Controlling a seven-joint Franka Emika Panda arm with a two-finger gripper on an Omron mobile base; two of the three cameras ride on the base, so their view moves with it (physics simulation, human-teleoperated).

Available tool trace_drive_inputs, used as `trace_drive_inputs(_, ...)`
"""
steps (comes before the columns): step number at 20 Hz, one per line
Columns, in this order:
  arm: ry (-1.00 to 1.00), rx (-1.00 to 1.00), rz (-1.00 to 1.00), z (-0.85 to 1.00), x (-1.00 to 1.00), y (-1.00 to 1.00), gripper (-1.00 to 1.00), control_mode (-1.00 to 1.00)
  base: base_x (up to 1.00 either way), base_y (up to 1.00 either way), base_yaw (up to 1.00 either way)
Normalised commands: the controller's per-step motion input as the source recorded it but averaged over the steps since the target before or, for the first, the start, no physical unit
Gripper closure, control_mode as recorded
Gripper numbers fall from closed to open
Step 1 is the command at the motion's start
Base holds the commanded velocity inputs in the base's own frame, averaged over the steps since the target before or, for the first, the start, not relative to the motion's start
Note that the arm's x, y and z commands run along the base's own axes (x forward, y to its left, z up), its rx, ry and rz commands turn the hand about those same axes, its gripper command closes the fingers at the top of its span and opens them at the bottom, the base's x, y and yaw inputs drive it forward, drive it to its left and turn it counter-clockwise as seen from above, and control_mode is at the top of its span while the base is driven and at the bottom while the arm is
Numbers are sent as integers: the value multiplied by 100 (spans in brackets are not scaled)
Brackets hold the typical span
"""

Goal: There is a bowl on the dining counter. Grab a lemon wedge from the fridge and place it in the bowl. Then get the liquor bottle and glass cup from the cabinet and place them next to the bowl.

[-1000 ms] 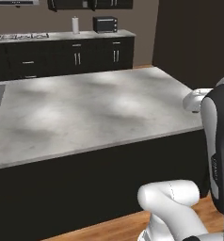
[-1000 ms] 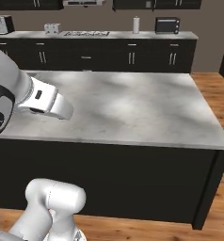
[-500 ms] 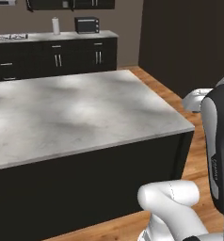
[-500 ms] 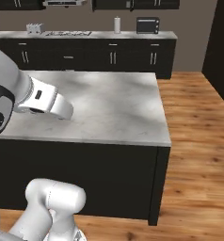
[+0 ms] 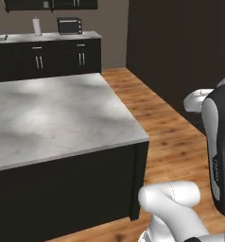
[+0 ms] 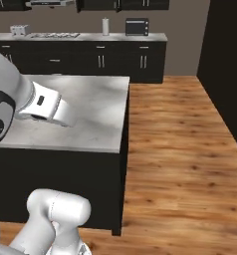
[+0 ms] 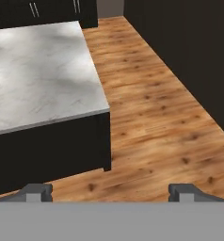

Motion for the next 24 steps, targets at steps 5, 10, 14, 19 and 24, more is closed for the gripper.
trace_drive_inputs(5,0,0,0,0,0,0,-100,100,57,-100,0)
trace_drive_inputs(10,0,0,0,0,0,0,-100,100,82,-100,2)
trace_drive_inputs(14,0,0,0,0,0,0,-100,100,100,-100,14)
trace_drive_inputs(19,0,0,0,0,0,0,-100,100,100,-100,24)
trace_drive_inputs(24,0,0,0,0,0,0,-100,100,100,-94,29)
